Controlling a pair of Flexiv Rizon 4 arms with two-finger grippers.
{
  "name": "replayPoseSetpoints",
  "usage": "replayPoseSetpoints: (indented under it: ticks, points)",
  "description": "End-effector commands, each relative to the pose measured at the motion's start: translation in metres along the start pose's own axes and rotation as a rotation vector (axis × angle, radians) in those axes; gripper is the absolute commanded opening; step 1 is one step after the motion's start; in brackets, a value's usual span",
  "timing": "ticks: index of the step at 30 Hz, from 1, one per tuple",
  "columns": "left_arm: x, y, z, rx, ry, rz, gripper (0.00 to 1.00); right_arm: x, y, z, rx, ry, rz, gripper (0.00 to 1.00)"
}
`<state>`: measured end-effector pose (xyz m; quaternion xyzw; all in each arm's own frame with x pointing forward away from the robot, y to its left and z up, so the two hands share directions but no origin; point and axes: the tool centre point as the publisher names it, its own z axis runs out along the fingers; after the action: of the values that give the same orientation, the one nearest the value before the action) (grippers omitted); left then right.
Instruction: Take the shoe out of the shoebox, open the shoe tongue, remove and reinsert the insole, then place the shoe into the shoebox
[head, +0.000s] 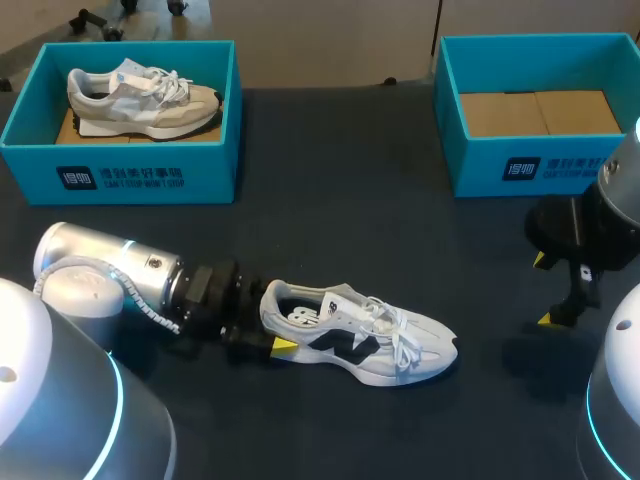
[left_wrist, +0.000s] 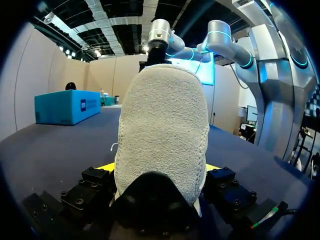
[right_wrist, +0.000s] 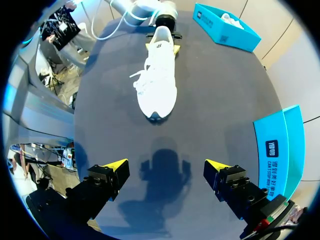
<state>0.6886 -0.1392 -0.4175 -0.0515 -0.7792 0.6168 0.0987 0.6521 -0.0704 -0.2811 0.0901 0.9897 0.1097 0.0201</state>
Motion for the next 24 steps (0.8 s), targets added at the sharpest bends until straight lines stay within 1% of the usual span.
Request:
replayPoseSetpoints:
  ticks: [1, 7, 13, 18, 24]
  points:
    - [0.0001, 0.0021, -0.0019, 0.001, -0.007, -0.001, 0.00, 0.0006, 0.0000, 0.0008, 0.001, -0.001, 0.000, 1.00]
    - [0.0019, 0.0023, -0.0062, 0.020, -0.039, -0.009, 0.00, 0.0006, 0.0000, 0.0008, 0.001, -0.001, 0.000, 1.00]
    - [0.0029, 0.0009, -0.0080, 0.022, -0.094, -0.015, 0.00, 0.0006, 0.0000, 0.0008, 0.001, -0.001, 0.000, 1.00]
    - [0.0072, -0.0012, -0.0055, 0.014, -0.117, 0.002, 0.00, 0.0006, 0.0000, 0.0008, 0.001, -0.001, 0.000, 1.00]
    - [0.0075, -0.0027, -0.0025, 0.018, -0.156, -0.013, 0.00, 0.0006, 0.0000, 0.0008, 0.001, -0.001, 0.000, 1.00]
